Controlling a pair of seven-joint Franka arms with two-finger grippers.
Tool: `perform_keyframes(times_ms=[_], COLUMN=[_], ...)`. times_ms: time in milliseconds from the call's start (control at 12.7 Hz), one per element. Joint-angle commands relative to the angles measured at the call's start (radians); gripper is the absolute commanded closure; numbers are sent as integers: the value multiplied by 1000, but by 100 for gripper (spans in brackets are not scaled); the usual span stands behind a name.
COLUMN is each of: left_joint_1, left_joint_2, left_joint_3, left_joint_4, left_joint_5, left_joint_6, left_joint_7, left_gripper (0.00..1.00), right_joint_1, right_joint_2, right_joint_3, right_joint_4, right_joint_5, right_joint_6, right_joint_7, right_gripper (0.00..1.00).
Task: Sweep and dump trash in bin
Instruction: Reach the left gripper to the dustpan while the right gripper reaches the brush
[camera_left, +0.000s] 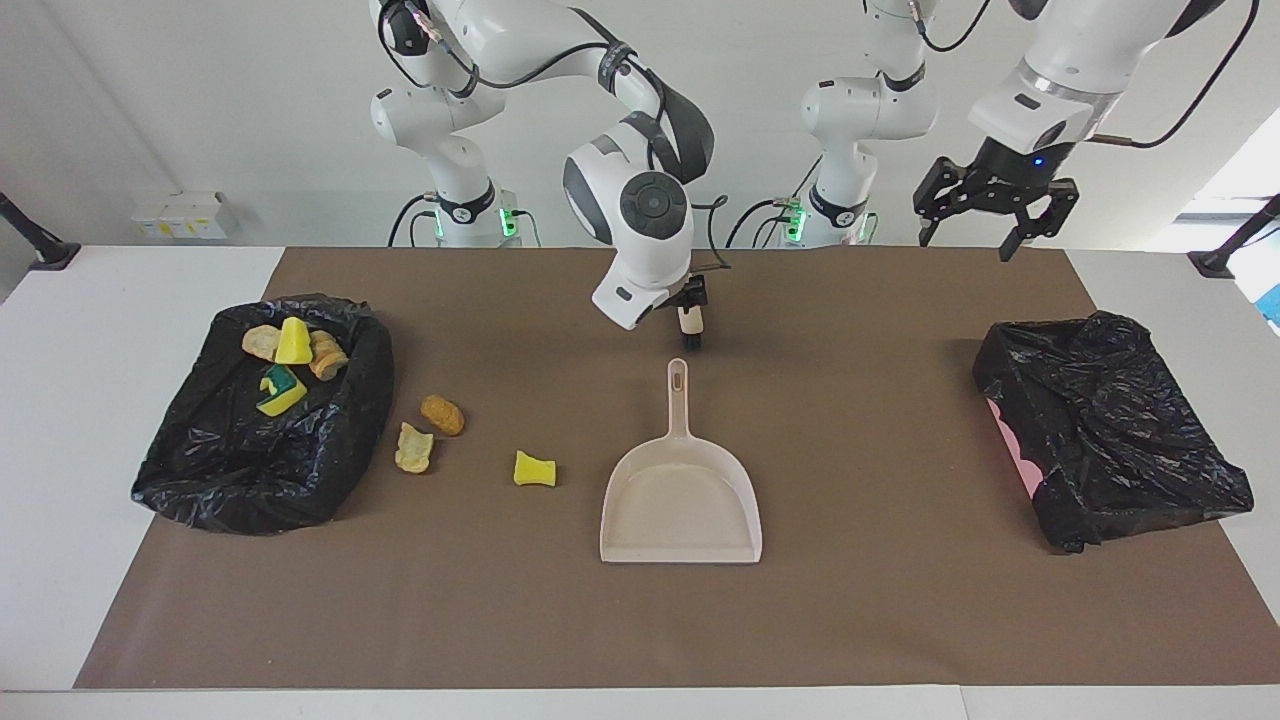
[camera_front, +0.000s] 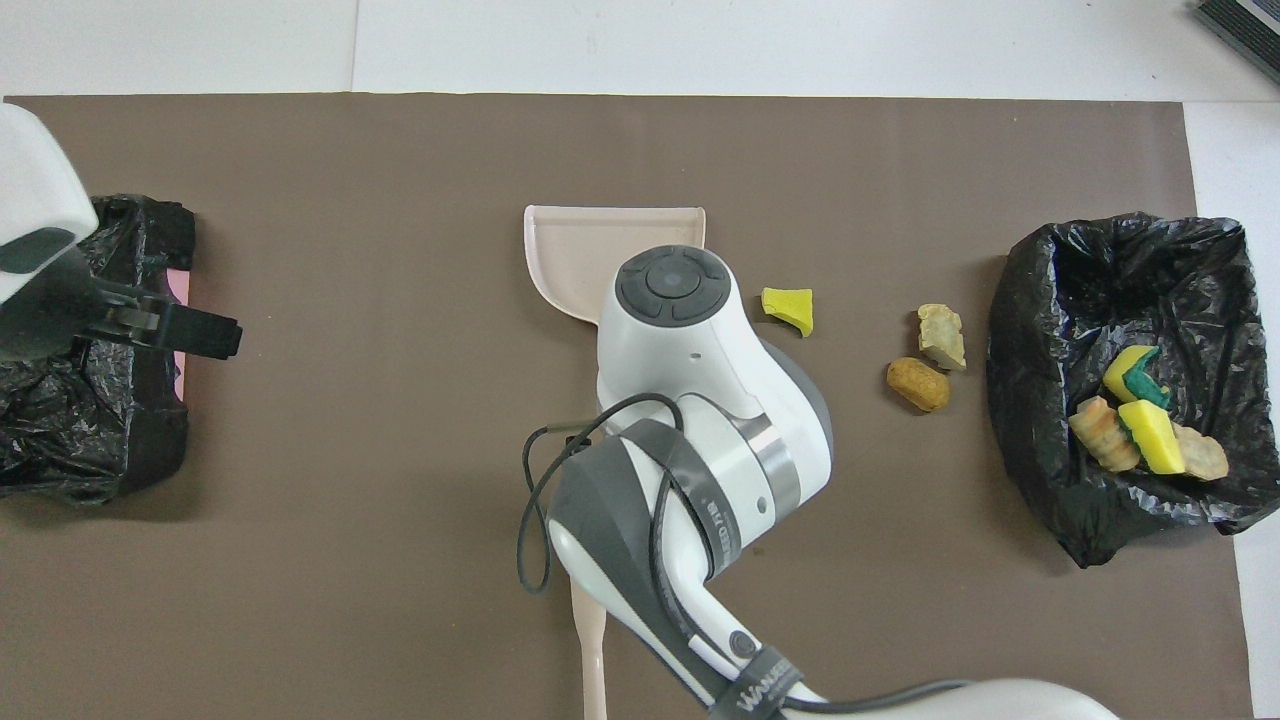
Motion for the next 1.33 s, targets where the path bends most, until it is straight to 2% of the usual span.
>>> perform_keyframes(times_ms=[0, 157, 392, 549, 706, 863, 1020, 1255], left_joint_1=[-1, -3, -5, -5, -20, -27, -49, -63], left_joint_2=[-6, 8, 92, 170, 255, 296, 339, 367], left_joint_3=[-60, -118, -227, -308, -383, -413, -428, -436], left_joint_4=[-82, -145, -162, -165, -164, -174, -176, -205], left_joint_5=[14, 14, 28, 94, 216, 253, 266, 310], left_joint_6=[103, 226, 321, 410, 459, 505, 531, 594], left_joint_7=[-8, -95, -212, -343, -487, -586, -650, -712], left_gripper=[0, 0, 0, 0, 0, 0, 0, 0], right_joint_1=[67, 138, 218, 264, 282, 299, 299, 299], right_joint_2=[-155, -184, -180, -178, -181, -183, -180, -183], right_joint_3=[2, 2, 2, 2, 2, 2, 2, 2], right_joint_4=[-291, -400, -463, -508, -516, -514, -505, -496], right_joint_5=[32, 86, 97, 97, 111, 117, 118, 118], right_joint_6=[234, 324, 369, 375, 369, 369, 367, 355], right_joint_7=[63, 78, 115, 117, 127, 135, 143, 153], right_gripper=[0, 0, 0, 0, 1, 18, 42, 63])
